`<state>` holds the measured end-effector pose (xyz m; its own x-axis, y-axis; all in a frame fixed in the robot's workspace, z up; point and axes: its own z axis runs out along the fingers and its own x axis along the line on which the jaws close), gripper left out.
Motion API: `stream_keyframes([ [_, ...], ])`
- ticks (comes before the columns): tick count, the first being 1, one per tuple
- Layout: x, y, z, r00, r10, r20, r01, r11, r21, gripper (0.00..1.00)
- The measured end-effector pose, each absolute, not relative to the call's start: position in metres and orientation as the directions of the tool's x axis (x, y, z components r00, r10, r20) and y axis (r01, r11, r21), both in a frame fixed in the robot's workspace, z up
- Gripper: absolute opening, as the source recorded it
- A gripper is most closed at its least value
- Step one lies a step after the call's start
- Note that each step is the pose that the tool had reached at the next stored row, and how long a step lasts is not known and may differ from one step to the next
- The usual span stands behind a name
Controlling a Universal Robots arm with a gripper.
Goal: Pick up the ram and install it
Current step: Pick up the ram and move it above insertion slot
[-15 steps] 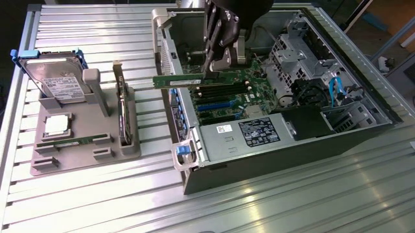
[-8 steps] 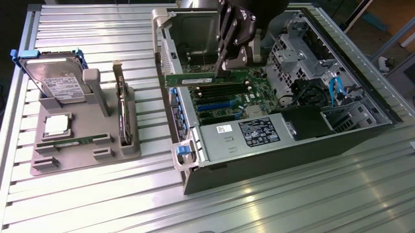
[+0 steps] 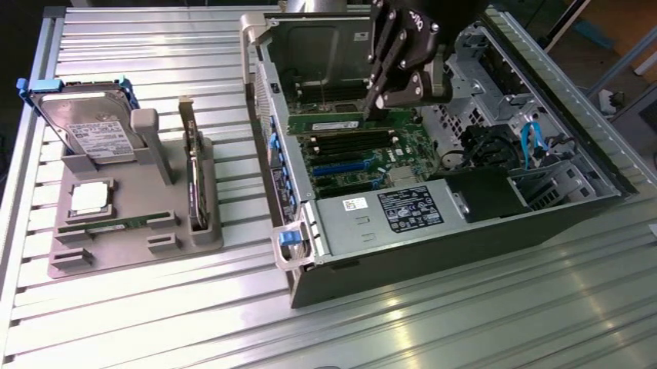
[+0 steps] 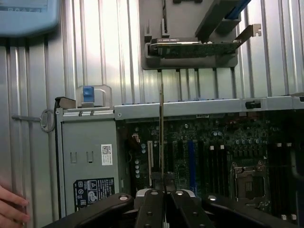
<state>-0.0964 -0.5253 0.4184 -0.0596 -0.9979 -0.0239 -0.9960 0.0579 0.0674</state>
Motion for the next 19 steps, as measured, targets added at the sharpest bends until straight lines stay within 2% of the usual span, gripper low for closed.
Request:
stream_keyframes([
  [19,-0.038,-0.525,0.418,-0.060,-0.998,-0.023,-0.995,0.058,0.077,0.12],
])
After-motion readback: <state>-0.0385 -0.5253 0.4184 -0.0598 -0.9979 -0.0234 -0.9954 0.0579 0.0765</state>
